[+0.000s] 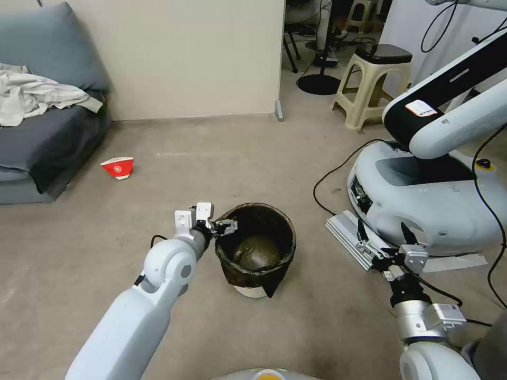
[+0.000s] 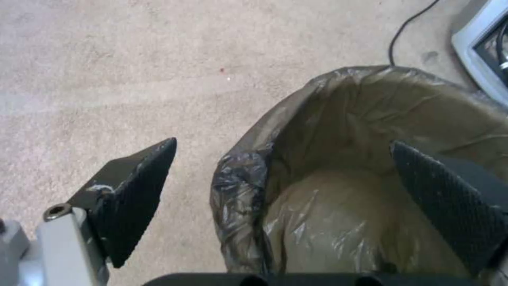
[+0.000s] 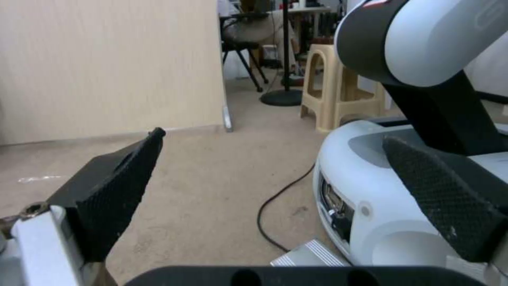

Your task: Pick up the trash can from the floor.

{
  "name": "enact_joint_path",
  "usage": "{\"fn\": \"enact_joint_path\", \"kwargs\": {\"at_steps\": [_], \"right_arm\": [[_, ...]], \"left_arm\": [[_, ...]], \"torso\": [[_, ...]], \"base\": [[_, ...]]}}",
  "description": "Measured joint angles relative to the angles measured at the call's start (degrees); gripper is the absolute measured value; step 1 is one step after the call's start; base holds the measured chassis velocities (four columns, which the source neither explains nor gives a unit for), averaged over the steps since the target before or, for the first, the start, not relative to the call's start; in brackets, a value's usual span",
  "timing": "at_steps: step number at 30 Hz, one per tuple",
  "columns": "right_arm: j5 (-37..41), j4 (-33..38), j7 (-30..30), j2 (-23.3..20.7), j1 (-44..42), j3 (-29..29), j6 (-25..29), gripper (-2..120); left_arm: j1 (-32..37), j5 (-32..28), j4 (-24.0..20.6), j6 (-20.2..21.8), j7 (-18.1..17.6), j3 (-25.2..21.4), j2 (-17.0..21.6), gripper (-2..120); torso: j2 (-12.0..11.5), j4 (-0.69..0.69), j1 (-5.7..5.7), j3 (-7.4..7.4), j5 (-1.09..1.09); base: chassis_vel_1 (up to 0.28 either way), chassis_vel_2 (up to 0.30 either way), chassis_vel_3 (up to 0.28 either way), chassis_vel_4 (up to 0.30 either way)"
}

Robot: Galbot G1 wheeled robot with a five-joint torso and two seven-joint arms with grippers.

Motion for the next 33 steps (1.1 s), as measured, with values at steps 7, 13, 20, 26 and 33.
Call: {"fn": "enact_joint_path", "kwargs": {"at_steps": [7,13,20,26,33], "right_arm": [[0.2,-0.4,0.2,0.0,0.2,0.2,0.0,100],[0.3,-0.6,0.3,0.0,0.2,0.2,0.0,100],[0.3,-0.6,0.3,0.2,0.4,0.2,0.0,100],[0.3,-0.7,0.3,0.3,0.5,0.1,0.0,100],[0.3,-0.7,0.4,0.4,0.5,0.1,0.0,100]], "left_arm": [[-2.0,0.1,2.9,-0.1,-1.9,2.9,-0.4,100],[-2.4,-0.3,4.2,-0.1,-3.8,4.1,-0.8,100],[-1.7,-1.4,4.2,-0.1,-4.9,3.9,-0.2,100],[-1.1,-2.1,4.2,-0.2,-5.5,3.6,0.5,100],[0.0,-3.1,4.5,-0.2,-6.0,3.7,0.9,100]], "torso": [[0.0,0.0,0.0,0.0,0.0],[0.0,0.0,-0.01,-0.01,-0.01],[0.0,0.0,-0.01,-0.01,-0.01],[0.0,0.0,0.0,-0.01,-0.01],[0.0,0.0,0.0,-0.01,-0.01]], "base": [[0.0,0.0,0.0,0.0],[0.0,0.0,0.0,0.0],[0.0,0.0,0.0,0.0],[0.0,0.0,0.0,0.0],[0.0,0.0,0.0,0.0]]}}
